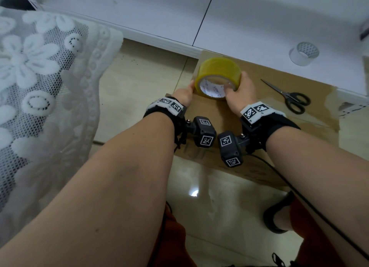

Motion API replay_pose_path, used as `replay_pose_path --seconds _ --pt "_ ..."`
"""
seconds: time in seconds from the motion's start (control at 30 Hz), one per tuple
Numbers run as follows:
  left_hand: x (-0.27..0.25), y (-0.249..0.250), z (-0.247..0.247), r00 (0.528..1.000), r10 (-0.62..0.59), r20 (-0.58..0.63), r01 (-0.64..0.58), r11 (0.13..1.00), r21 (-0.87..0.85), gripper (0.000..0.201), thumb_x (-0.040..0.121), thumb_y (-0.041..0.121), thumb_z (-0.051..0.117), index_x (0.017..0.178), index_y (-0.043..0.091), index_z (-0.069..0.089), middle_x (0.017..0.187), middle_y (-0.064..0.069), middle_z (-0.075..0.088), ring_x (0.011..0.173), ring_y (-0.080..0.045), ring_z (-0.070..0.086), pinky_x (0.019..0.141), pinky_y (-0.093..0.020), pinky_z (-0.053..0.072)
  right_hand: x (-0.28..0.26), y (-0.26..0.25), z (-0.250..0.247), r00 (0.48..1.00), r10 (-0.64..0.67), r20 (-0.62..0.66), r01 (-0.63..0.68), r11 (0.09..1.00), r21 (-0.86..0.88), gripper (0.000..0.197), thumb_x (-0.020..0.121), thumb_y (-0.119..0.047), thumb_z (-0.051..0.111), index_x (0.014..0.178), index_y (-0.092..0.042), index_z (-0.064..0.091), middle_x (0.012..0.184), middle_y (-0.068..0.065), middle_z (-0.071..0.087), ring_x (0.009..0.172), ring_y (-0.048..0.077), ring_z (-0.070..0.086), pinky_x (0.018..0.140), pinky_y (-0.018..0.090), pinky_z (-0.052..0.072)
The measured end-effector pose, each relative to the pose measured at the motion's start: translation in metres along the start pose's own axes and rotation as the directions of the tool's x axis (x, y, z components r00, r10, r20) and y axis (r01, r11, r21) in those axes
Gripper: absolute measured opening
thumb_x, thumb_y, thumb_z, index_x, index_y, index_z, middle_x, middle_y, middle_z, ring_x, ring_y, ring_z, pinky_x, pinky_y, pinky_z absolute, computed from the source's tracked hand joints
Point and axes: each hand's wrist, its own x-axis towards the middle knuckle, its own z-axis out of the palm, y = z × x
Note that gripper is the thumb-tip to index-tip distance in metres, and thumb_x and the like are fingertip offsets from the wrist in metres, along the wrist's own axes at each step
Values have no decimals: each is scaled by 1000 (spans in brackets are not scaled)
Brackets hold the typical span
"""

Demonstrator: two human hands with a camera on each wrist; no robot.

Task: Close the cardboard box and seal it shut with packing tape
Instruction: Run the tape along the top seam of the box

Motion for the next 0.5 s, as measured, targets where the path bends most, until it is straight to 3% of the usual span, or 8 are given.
replay_pose_path --seconds 0.1,0.2,0.37,0.5 --pt "5 -2 1 1000 -3 -14 3 1000 21 68 102 51 17 139 1 44 141 -22 46 129 -33 45 104 -35 32 0 0 -3 1000 13 -17 -13 1000 -26 25 91 -5 50 115 3 49 111 19 58 97 28 55 64 20 30" --pt "8 -5 1 999 -24 -26 25 1000 13 72 100 57 22 137 0 47 142 -20 47 129 -32 45 107 -36 32 0 1 -9 1000 16 -17 -17 999 -50 26 90 -1 49 115 3 48 110 18 57 87 20 47 59 17 26" --pt "7 -2 0 999 -32 -24 33 998 55 74 100 57 22 135 -2 48 140 -22 49 129 -33 46 110 -38 32 0 2 -16 999 27 -27 -29 996 -79 28 90 -2 49 117 1 47 113 17 57 95 23 52 65 21 29" --pt "9 -3 -1 999 -39 -32 41 997 63 75 99 59 23 136 -1 48 141 -21 48 129 -33 45 110 -38 32 -3 5 -19 999 23 -25 -26 993 -113 28 90 -3 49 118 1 45 113 18 57 94 22 50 62 20 27"
